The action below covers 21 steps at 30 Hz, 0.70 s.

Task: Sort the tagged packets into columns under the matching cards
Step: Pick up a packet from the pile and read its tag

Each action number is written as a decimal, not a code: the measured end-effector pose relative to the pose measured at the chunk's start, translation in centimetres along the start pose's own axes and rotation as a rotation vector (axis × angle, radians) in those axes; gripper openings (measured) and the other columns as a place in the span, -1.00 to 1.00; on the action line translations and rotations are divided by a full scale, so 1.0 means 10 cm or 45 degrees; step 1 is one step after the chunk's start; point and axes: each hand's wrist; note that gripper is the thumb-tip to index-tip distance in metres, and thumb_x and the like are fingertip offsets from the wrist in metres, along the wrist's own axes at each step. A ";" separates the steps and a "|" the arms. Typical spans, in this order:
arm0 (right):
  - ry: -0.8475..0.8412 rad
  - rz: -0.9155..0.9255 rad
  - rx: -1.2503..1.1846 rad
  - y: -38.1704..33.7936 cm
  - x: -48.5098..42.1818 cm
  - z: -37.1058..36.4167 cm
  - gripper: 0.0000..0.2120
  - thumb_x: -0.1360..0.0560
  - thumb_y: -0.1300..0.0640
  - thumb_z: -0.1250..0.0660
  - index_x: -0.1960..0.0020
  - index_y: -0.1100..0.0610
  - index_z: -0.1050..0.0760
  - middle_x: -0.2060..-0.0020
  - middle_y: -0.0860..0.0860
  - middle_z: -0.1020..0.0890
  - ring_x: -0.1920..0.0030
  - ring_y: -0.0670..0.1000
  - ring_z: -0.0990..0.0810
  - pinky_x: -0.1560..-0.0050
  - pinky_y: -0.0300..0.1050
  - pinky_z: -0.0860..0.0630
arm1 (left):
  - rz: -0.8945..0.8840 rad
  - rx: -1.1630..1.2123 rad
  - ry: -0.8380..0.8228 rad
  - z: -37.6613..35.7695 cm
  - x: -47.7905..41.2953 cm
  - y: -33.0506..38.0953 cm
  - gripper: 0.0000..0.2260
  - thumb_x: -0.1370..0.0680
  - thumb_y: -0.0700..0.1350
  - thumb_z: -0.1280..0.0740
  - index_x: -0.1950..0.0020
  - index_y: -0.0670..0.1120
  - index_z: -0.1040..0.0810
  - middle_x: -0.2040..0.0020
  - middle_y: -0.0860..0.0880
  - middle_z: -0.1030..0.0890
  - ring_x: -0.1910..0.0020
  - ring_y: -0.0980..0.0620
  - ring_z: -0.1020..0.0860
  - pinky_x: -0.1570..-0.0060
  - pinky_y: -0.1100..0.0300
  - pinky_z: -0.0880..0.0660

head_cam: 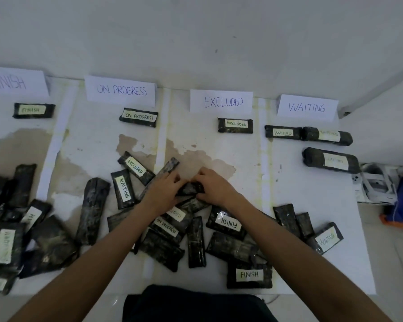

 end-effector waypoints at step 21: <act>0.403 0.120 0.159 0.09 0.02 0.33 -0.51 -0.37 0.13 -0.45 -0.27 0.17 -0.45 -0.12 0.16 -0.50 -0.05 0.16 -0.45 -0.05 0.06 -0.46 | 0.552 1.154 0.188 0.27 -0.21 0.05 -0.71 -0.59 -0.25 -0.18 -0.30 -0.09 -0.46 -0.22 -0.06 -0.52 -0.19 0.01 -0.47 -0.09 0.19 -0.46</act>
Point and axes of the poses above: each hand's wrist, its own x-axis away from the middle knuckle, its own z-axis out of the back of the hand, y = z × x
